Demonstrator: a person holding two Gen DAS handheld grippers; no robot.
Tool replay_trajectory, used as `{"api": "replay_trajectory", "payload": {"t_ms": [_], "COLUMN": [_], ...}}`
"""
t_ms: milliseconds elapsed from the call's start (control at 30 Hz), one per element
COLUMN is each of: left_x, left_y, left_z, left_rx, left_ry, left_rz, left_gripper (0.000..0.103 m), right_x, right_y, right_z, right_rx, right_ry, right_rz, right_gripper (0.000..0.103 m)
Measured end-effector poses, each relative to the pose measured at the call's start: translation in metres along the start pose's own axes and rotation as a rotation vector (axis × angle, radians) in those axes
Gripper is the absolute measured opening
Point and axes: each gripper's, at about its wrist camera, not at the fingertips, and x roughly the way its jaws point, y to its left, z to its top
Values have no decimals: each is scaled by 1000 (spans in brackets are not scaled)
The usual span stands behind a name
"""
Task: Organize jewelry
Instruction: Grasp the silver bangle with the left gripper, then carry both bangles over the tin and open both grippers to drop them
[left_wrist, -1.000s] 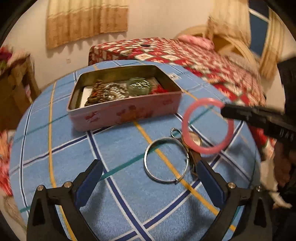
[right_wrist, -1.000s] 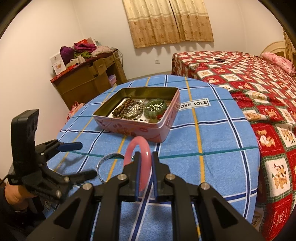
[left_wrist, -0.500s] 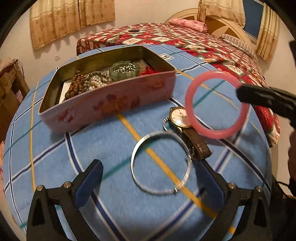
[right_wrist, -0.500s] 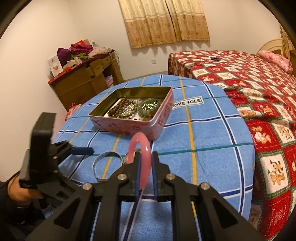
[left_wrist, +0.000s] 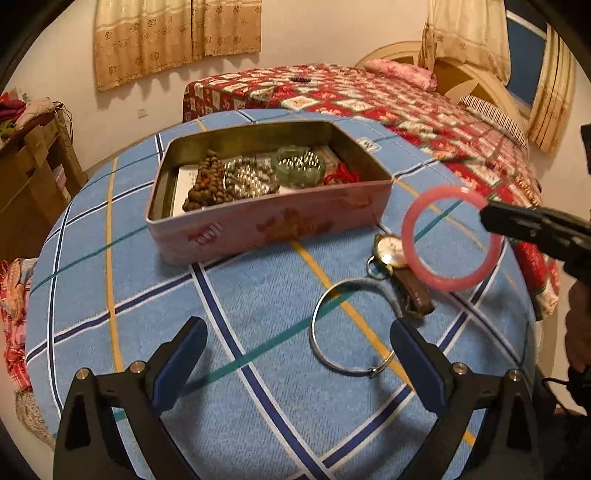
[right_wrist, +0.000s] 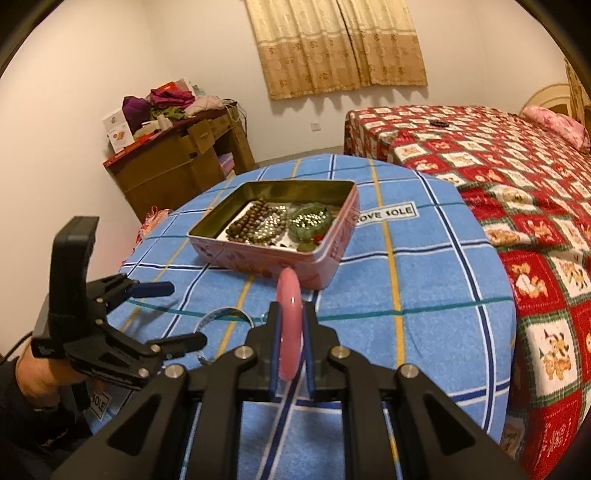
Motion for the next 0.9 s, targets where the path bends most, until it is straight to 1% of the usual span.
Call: {"api": "replay_trajectory", "payload": {"t_ms": [100,133,167,333,367,467,567,600,633,667,733,800,900], "left_x": [-5,-4,0,27,28,34,36,36,34,30,25,25,20], "left_y": [-6,-9,-14,-25,-26,-31,-31,-32,-33,-35,-34,-29,-22], "left_z": [1,1,0,-8,-7,-5,-4,-4,-4,-3,-3,-5,-6], "left_rx": [-7,-8,2,38,46,74,55,58,63,76,81,74,52], "left_ry": [-24,-22,-3,82,75,98,113,114,107,89,76,76,69], "left_rz": [-30,-43,-49,1,14,48,70,71,59,47,65,30,30], "left_gripper": [99,99,100,100,100,100,99,98,87,64,64,64,64], "right_x": [-1,-1,-1,-2,-2,0,2,3,4,4,4,4,5], "right_y": [4,5,5,5,5,7,8,8,8,8,5,1,-1], "right_z": [4,5,6,7,7,6,6,6,6,6,5,4,2], "right_rx": [-10,-14,-18,-20,-20,-24,-23,-19,-17,-16,-12,-4,-3], "right_ry": [-10,-10,-8,-15,-14,-12,-12,-11,-10,-9,-8,-4,8], "right_rz": [2,0,-3,-3,-1,9,11,12,11,9,6,4,4], "right_gripper": [13,13,13,12,12,11,11,11,11,11,11,11,12]}}
